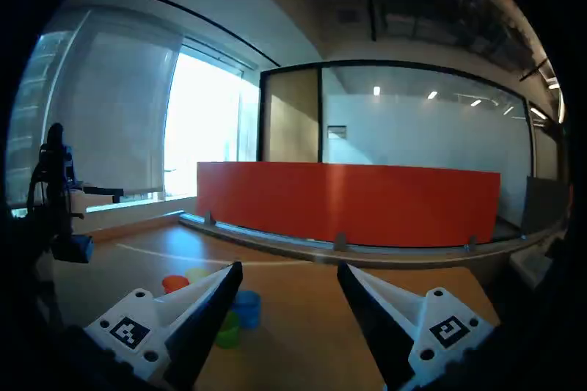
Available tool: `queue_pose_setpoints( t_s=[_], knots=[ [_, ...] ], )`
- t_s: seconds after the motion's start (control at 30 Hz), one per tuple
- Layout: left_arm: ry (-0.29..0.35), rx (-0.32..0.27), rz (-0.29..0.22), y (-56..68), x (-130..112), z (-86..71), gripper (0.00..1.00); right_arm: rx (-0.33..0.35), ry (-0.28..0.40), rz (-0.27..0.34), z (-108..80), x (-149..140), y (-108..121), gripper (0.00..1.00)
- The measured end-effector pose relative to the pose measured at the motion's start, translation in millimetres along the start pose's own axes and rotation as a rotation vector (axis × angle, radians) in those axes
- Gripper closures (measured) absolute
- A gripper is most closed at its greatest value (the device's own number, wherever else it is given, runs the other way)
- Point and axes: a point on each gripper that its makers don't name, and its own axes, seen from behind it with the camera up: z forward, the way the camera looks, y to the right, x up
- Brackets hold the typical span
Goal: Pour water
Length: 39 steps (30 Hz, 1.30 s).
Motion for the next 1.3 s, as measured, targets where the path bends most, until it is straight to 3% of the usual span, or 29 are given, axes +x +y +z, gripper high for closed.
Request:
queue_pose_setpoints(
  t_s=[0.6, 0.97, 1.3],
  knots=[
    [-0.138, -0.107, 0.021, 10.7, -28.1, 10.5, 0.00, 0.071, -0.187, -0.036, -1.1, -31.7, -9.7, 0.00],
    [-0.188, -0.148, 0.031, 17.7, -45.5, 14.6, 0.00, 0.075, -0.218, -0.062, -1.8, -36.9, -4.7, 0.00],
    [-0.238, -0.206, 0.061, 35.3, -69.4, 20.4, 0.00, 0.083, -0.237, -0.063, -0.4, -44.4, -3.8, 0.00]
  ],
)
